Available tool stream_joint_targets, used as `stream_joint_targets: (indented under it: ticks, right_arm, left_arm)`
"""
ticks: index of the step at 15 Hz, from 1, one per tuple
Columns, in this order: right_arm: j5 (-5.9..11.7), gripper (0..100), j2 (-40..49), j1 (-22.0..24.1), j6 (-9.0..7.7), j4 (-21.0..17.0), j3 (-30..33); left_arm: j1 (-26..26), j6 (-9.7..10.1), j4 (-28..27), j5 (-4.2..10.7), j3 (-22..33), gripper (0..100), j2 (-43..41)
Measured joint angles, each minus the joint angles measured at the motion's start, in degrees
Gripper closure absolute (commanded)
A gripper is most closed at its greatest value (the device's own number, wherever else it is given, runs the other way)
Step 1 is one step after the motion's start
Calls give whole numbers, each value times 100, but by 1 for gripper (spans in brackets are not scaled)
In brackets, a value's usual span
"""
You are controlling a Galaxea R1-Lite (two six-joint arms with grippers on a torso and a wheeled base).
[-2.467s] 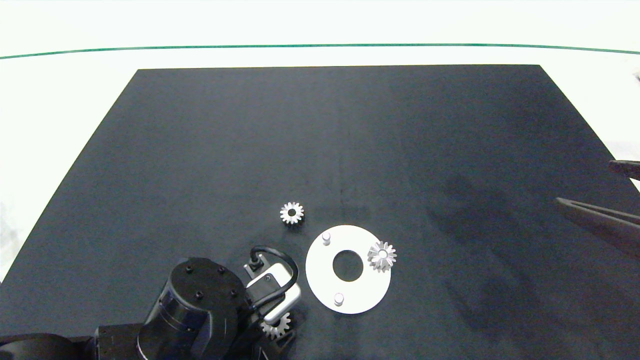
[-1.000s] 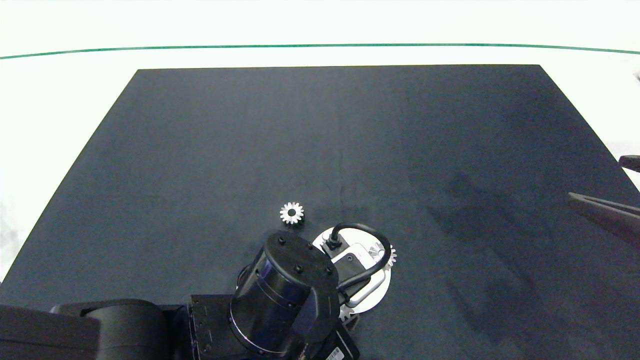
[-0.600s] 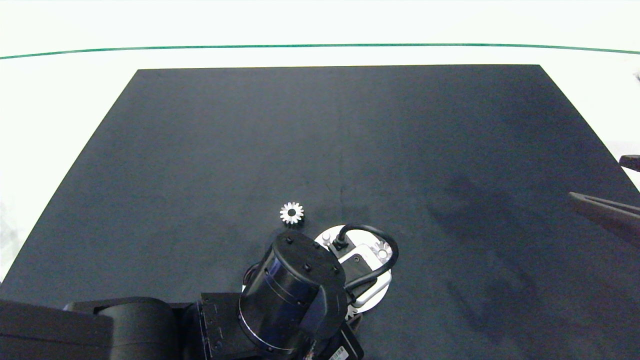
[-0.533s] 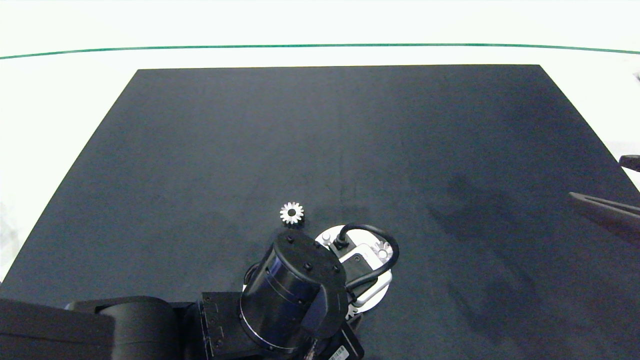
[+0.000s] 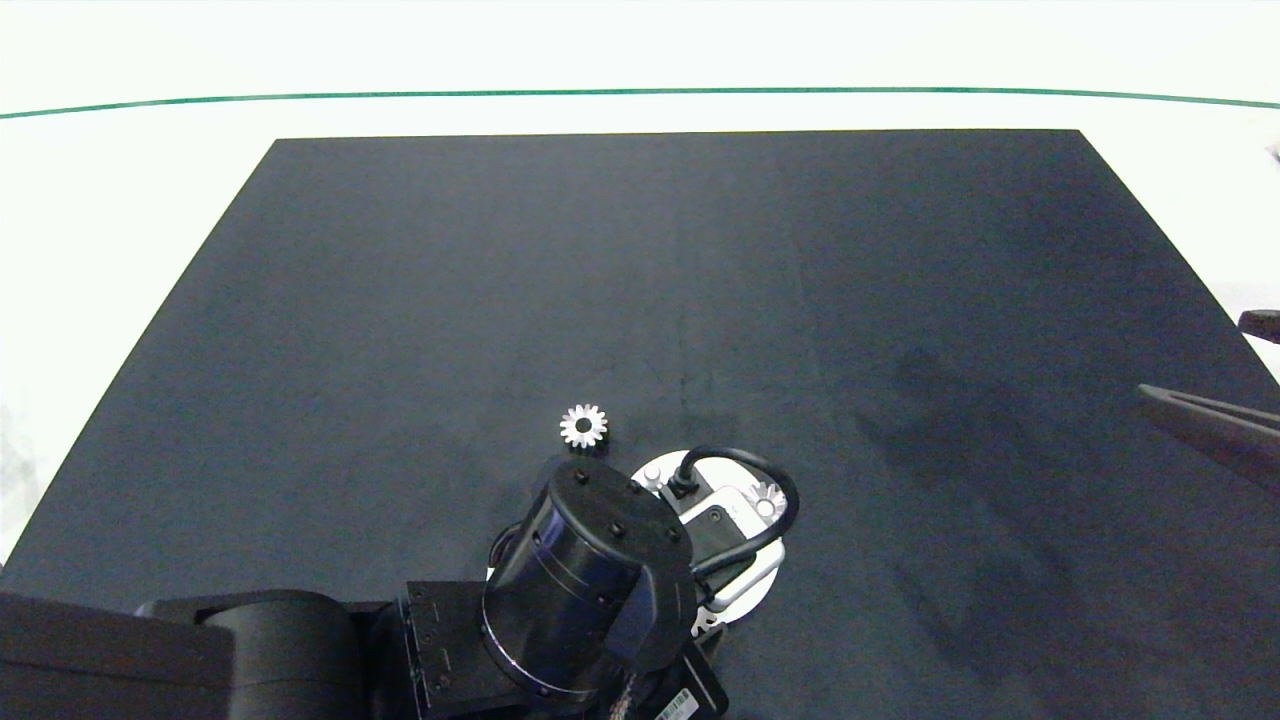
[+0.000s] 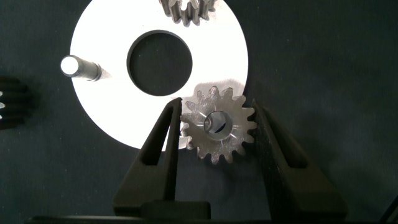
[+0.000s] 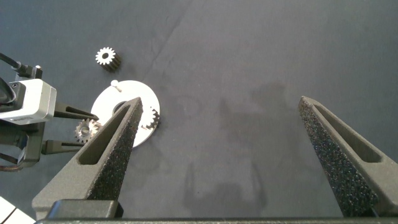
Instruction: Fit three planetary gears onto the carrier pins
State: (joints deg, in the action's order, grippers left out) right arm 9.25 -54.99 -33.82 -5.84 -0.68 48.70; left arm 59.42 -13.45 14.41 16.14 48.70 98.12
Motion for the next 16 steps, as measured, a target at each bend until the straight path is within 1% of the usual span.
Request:
stream_joint_targets:
  ticks: [4, 8, 12, 13, 16]
  right_arm:
    - [0, 0, -7, 0, -6, 6, 0]
    - [2, 0, -10, 2, -9, 9, 0]
    - [2, 0, -5, 2, -16, 9, 0]
    - [0, 0, -5, 5, -16, 9, 0]
    - [0, 0, 22, 2, -16, 6, 0]
  left_arm:
    - [-84, -9, 0, -5, -24, 72, -27]
    - [-190, -46, -35, 34, -33, 72, -74]
    - [-283, -52, -33, 52, -240, 72, -247]
    - [-283, -52, -38, 52, -268, 0, -273]
    - [-252, -48, -35, 59, -295, 0, -319]
